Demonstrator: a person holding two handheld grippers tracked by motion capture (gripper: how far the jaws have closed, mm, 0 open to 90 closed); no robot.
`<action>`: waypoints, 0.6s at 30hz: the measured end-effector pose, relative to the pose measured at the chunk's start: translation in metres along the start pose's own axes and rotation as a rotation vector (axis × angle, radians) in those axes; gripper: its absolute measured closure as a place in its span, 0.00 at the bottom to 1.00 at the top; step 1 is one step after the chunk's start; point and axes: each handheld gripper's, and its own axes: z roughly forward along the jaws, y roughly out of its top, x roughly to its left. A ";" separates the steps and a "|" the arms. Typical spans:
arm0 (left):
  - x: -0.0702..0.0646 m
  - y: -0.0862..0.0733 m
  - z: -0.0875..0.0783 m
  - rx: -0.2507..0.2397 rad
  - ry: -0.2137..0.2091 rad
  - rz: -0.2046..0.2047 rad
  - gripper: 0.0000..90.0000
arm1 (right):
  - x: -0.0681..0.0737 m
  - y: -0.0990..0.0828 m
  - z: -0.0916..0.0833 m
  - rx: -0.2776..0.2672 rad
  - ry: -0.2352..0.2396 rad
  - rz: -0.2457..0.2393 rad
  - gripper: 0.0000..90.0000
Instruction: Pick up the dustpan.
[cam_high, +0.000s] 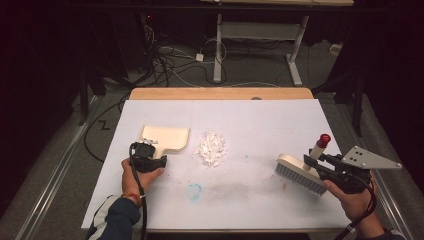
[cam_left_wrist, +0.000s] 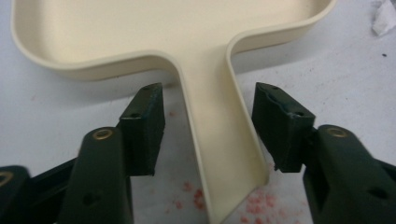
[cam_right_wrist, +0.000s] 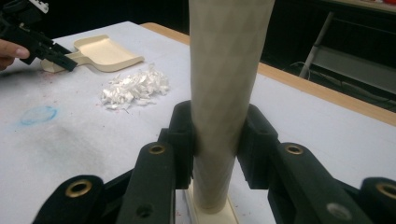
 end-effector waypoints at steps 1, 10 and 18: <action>0.000 0.003 0.002 0.004 0.001 -0.001 0.54 | 0.000 0.000 0.000 0.002 0.001 -0.001 0.78; 0.000 0.005 0.003 -0.004 0.003 0.019 0.70 | 0.002 0.000 0.001 0.010 0.010 -0.010 0.78; 0.008 0.008 -0.004 -0.009 -0.010 0.019 0.71 | 0.002 -0.001 0.003 0.014 0.012 -0.011 0.78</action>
